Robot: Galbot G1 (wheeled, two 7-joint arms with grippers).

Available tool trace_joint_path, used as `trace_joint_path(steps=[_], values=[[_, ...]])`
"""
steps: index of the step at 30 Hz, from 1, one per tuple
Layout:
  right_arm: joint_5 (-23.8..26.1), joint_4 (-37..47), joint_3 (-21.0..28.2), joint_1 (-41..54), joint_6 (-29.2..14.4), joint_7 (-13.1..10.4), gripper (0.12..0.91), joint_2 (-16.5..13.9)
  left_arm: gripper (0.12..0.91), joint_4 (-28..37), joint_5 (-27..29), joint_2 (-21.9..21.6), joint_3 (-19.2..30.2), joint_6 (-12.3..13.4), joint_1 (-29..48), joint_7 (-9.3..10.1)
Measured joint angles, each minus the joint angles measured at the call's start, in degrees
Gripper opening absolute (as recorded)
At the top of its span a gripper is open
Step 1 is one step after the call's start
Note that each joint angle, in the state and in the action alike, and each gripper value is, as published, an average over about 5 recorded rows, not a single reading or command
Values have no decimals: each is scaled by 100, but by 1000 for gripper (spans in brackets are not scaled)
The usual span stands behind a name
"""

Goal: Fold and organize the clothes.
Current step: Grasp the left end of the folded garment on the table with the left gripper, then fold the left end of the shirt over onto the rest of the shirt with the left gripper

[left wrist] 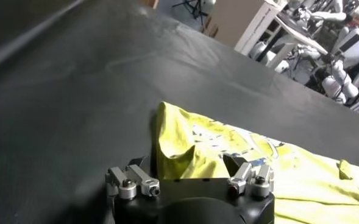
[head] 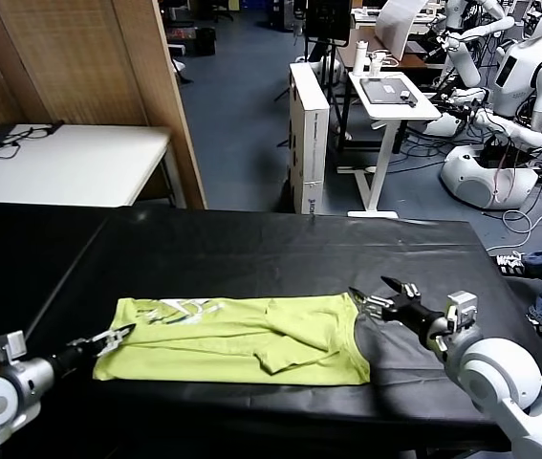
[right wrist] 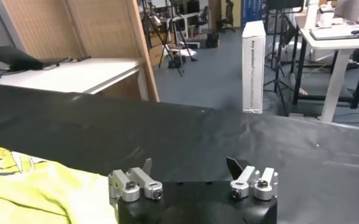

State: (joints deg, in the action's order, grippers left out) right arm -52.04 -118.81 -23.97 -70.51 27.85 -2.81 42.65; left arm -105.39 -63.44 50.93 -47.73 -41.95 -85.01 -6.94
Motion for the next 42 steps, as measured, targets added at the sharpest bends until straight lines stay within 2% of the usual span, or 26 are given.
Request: trace_joint_path(steps=[5, 9, 12, 17, 19, 22, 26, 32, 39, 42], values=[[12, 0, 38, 21, 0, -1, 907, 34, 899, -16, -39, 5, 4, -3, -1, 1], [19, 0, 57, 31, 0, -2, 907, 63, 836, -17, -52, 2, 1, -9, -3, 9], [32, -3, 72, 36, 0, -2, 907, 84, 699, -21, -55, -1, 3, -17, -9, 14], [50, -3, 118, 75, 0, -2, 907, 113, 395, -39, -64, -5, 7, -42, -16, 26], [62, -1, 145, 95, 0, -3, 907, 127, 300, -56, -65, -6, 8, -47, -11, 36], [84, 3, 174, 120, 0, -4, 907, 156, 215, -99, -65, 3, 11, -47, 1, 75], [104, 4, 172, 122, -2, -10, 907, 193, 186, -172, -22, 15, 10, -44, -2, 161], [118, 3, 75, 56, -19, -12, 907, 244, 186, -214, 533, -193, -106, -37, -105, 60], [173, 4, -60, -58, -49, -14, 907, 368, 186, -176, 1259, -746, -634, -33, -343, -75], [259, -19, -107, -121, -92, -8, 907, 430, 186, -267, 1495, -858, -862, -32, -475, -69]])
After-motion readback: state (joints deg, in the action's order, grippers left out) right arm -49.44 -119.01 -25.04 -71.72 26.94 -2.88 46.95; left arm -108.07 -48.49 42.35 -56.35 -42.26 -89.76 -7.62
